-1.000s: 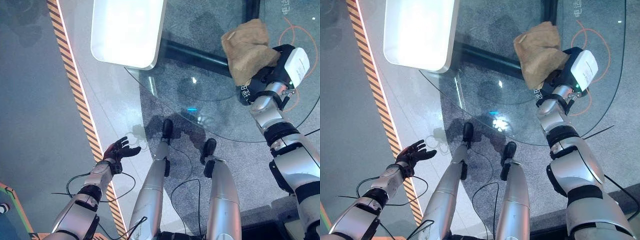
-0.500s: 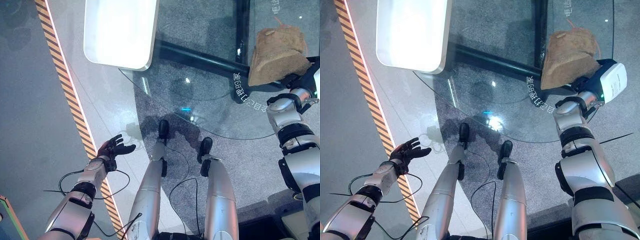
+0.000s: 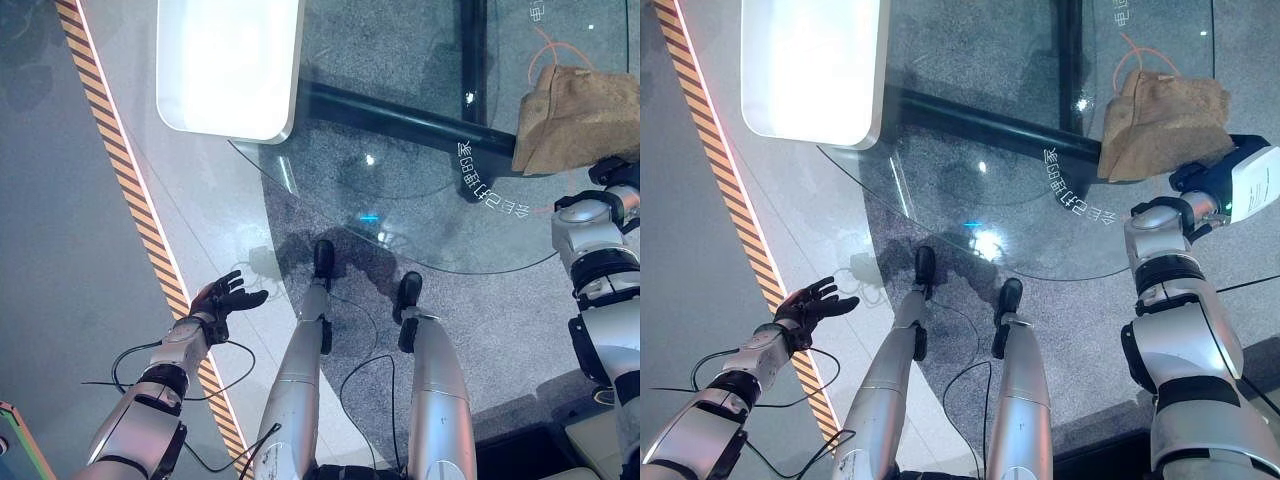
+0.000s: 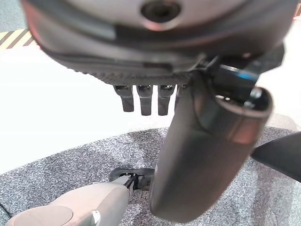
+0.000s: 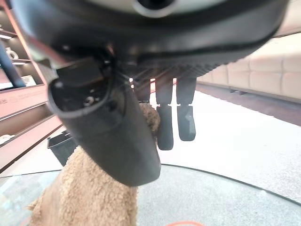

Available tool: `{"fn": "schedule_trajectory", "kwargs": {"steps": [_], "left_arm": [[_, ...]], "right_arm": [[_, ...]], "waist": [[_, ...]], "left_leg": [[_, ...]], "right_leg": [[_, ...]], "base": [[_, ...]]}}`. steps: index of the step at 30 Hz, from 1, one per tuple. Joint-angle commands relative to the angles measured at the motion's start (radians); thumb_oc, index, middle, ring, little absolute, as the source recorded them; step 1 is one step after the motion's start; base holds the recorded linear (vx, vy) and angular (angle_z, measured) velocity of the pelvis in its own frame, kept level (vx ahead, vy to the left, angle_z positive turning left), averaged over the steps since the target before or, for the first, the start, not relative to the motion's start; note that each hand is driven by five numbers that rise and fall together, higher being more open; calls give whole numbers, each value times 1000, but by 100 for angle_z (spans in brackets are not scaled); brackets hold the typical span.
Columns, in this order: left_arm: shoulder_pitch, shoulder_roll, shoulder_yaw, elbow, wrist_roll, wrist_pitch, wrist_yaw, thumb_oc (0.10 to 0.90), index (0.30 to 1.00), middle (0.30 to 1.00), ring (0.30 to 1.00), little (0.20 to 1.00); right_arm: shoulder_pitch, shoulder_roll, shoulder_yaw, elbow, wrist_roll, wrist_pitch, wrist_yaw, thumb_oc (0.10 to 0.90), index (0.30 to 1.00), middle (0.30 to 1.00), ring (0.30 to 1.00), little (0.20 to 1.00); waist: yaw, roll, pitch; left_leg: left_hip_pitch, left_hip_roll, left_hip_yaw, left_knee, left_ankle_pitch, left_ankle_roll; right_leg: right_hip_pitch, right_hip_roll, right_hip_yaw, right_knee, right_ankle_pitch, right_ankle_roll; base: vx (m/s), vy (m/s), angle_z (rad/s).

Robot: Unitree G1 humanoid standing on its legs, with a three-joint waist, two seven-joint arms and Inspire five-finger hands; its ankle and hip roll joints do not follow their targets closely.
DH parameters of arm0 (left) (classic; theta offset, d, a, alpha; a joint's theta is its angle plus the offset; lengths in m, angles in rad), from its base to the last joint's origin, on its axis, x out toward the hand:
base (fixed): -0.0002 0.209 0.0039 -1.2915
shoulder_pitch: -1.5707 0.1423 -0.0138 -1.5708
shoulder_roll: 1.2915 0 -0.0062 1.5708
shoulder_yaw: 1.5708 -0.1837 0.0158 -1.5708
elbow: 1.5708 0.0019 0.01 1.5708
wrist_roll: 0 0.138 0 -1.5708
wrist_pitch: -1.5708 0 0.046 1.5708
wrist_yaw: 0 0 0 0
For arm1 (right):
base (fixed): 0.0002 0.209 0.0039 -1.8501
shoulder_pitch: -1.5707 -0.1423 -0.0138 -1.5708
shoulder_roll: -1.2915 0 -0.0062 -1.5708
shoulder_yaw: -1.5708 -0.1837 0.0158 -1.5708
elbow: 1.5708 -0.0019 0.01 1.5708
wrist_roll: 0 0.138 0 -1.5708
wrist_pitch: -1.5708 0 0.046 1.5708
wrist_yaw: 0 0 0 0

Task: Wipe the table with a cloth and put it in the basket.

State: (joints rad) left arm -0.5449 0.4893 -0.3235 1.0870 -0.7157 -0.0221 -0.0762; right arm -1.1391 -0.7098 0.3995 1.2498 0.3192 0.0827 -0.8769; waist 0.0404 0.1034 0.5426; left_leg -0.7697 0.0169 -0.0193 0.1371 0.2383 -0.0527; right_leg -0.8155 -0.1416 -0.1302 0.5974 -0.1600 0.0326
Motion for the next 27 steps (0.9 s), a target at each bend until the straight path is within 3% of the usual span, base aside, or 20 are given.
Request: {"fn": "schedule_trajectory", "kwargs": {"steps": [1, 10, 27], "left_arm": [[0, 55, 43, 88, -35, -6, -4, 800, 900, 900, 900, 900], [-10, 48, 38, 86, -31, -2, 2, 800, 900, 900, 900, 900], [-12, 2, 13, 76, -11, -23, 8, 800, 900, 900, 900, 900]], "right_arm": [[-52, -159, 3, 16, 13, -55, -140, 100, 300, 300, 300, 200], [-69, -128, 36, -51, -52, -124, -66, 100, 300, 300, 300, 200], [-160, -7, 229, -187, -234, -69, 80, 100, 300, 300, 300, 200]], "waist": [[8, -46, -23], [8, -47, -23], [32, -29, -23]], "left_leg": [[23, -16, 24, 175, -227, 33], [25, -18, 21, 171, -227, 30], [36, -37, 18, 162, -219, 29]], "right_leg": [[41, 22, 12, -252, 182, 49], [41, 22, 13, -253, 180, 51], [62, 10, -9, -266, 171, 40]], "base": [[0, 0, 0], [0, 0, 0], [0, 0, 0]]}}
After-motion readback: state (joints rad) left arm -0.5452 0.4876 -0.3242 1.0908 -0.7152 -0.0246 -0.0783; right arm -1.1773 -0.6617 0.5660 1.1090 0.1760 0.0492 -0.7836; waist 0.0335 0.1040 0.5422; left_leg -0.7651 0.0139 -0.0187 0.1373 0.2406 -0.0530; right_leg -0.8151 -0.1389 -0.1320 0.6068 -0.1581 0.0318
